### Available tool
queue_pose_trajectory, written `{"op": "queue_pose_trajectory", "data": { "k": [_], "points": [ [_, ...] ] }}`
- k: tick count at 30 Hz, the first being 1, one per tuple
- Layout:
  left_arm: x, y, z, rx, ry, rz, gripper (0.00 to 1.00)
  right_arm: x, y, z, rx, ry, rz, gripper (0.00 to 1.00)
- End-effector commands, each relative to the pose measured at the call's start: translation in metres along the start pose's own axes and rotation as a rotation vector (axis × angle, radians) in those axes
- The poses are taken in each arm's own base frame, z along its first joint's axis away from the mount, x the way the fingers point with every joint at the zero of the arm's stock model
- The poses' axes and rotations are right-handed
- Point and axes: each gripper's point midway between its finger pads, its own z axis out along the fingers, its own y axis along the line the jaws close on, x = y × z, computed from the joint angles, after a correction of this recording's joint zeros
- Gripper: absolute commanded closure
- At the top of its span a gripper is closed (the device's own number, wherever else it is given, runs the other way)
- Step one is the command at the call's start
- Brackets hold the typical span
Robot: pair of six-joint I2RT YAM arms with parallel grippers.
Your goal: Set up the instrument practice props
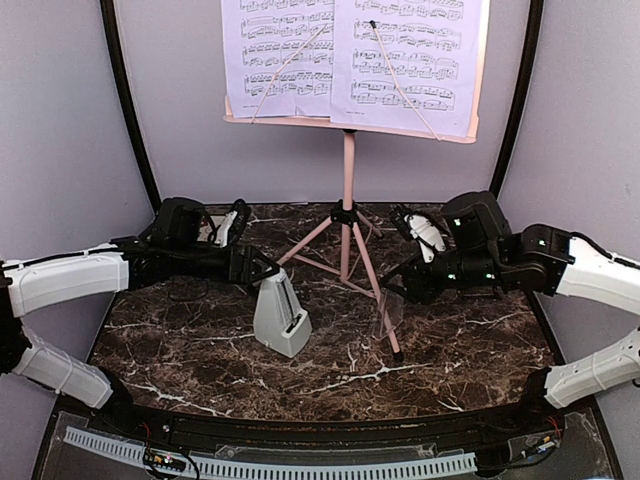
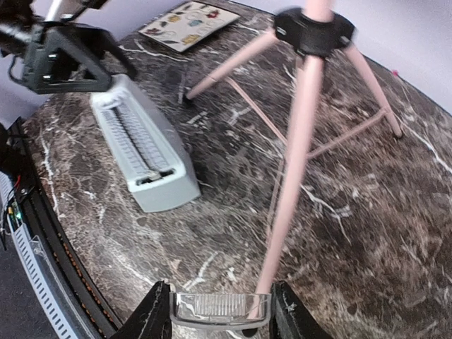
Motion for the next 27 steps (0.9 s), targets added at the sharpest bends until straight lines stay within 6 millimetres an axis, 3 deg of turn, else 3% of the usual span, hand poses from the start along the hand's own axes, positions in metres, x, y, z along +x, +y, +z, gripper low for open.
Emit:
{"op": "queue_pose_trajectory", "data": {
  "k": [1,10,17,23,27],
  "points": [
    [0.033,0.028,-0.007,-0.13,0.103,-0.001,0.26,0.039,-0.049,0.0,0.157,0.112,0.138,0.67],
    [0.019,0.007,-0.028,-0.087,0.033,0.087,0.2,0.092,-0.116,0.029,0.324,0.355,0.247,0.67],
    [0.028,0.001,-0.039,-0.074,0.04,0.144,0.13,0.103,-0.148,0.059,0.36,0.39,0.306,0.62],
    [0.056,-0.004,-0.034,-0.069,0.092,0.213,0.13,0.104,-0.16,0.083,0.362,0.421,0.307,0.45],
    [0.069,-0.002,-0.025,-0.079,0.129,0.245,0.1,0.098,-0.159,0.085,0.358,0.403,0.322,0.31]
  ]
}}
